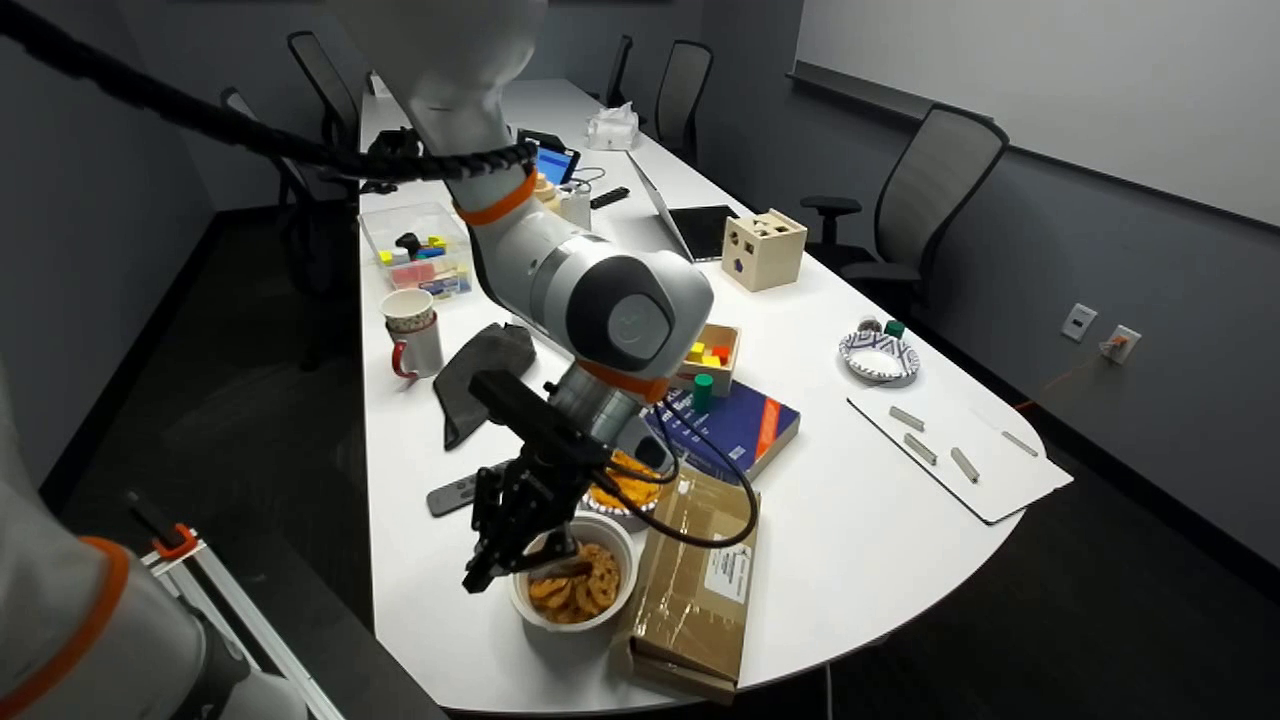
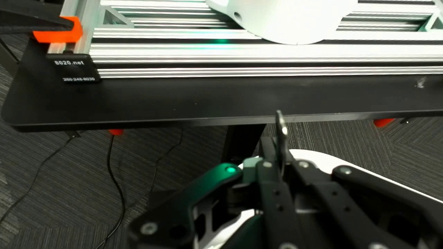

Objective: Use the cake spatula to stir the contents in the white bowl.

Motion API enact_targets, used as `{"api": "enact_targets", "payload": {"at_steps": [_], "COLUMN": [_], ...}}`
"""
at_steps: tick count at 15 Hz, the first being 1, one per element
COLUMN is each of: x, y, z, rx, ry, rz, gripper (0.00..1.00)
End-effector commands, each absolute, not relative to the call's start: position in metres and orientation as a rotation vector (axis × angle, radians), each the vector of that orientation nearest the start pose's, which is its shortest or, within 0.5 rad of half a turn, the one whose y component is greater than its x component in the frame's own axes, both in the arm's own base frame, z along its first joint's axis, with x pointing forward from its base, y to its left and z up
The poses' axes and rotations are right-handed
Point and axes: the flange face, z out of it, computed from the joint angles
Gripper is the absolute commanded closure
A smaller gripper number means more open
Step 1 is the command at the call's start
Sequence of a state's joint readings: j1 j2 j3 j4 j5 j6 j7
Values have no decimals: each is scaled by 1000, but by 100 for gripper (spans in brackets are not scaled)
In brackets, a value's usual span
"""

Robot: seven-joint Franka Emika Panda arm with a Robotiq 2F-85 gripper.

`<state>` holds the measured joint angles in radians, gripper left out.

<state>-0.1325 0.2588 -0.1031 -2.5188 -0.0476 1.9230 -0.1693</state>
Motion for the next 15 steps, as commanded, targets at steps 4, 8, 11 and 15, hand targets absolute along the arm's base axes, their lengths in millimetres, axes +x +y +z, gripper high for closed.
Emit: {"api": "enact_targets", "payload": {"at_steps": [4,8,11,15], "x": [345,356,366,366], "y": [-78,-75,-76,-75], "z": [154,173,187,181], "rx": [-2617,-2478,-2555,-2700], "ry": [57,85,152,228], "rz": [1386,1450,1417,1431], "gripper": [99,99,99,99]}}
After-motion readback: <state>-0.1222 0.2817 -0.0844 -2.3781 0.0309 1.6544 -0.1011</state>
